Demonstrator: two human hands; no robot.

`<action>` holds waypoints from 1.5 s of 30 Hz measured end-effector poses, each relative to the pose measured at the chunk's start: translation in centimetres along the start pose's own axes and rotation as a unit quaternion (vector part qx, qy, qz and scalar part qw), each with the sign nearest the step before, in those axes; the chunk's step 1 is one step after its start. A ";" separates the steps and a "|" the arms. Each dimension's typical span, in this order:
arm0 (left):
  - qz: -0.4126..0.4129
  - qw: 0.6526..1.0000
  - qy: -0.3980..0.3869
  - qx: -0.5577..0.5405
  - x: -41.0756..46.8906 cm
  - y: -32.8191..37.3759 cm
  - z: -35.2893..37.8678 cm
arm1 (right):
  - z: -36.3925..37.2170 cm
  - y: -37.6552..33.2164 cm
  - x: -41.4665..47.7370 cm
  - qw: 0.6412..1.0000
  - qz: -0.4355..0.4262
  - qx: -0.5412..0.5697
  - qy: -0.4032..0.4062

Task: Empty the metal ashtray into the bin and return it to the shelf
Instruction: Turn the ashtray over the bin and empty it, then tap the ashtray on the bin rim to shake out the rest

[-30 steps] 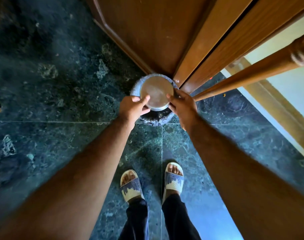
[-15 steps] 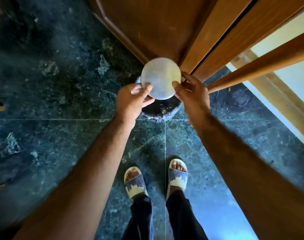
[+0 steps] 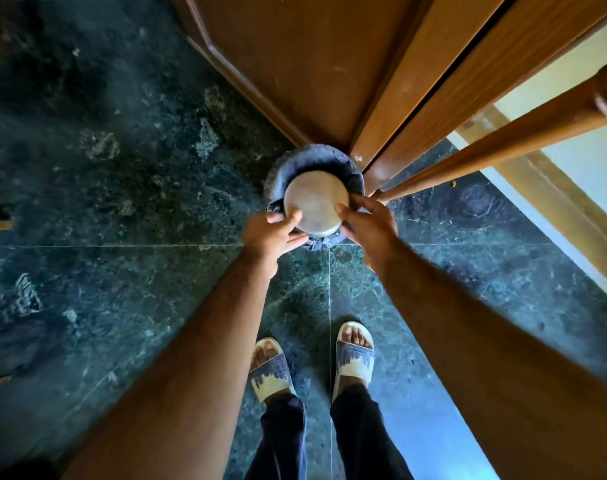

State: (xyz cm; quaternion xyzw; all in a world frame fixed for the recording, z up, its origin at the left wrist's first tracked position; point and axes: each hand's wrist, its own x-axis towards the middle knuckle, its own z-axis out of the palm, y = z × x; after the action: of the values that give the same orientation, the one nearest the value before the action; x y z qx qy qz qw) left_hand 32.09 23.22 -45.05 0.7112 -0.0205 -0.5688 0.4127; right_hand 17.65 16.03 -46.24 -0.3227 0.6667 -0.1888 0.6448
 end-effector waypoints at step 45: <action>0.202 0.971 -0.125 0.035 -39.3 23.8 17.1 | -24.3 -27.4 -34.9 0.945 -0.239 0.164 0.150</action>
State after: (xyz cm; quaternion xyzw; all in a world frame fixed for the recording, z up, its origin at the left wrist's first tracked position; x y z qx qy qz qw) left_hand 14.65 17.52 0.41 0.6296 -0.2351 -0.5571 0.4879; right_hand -2.46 15.77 0.15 -0.3301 0.6188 -0.4908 0.5170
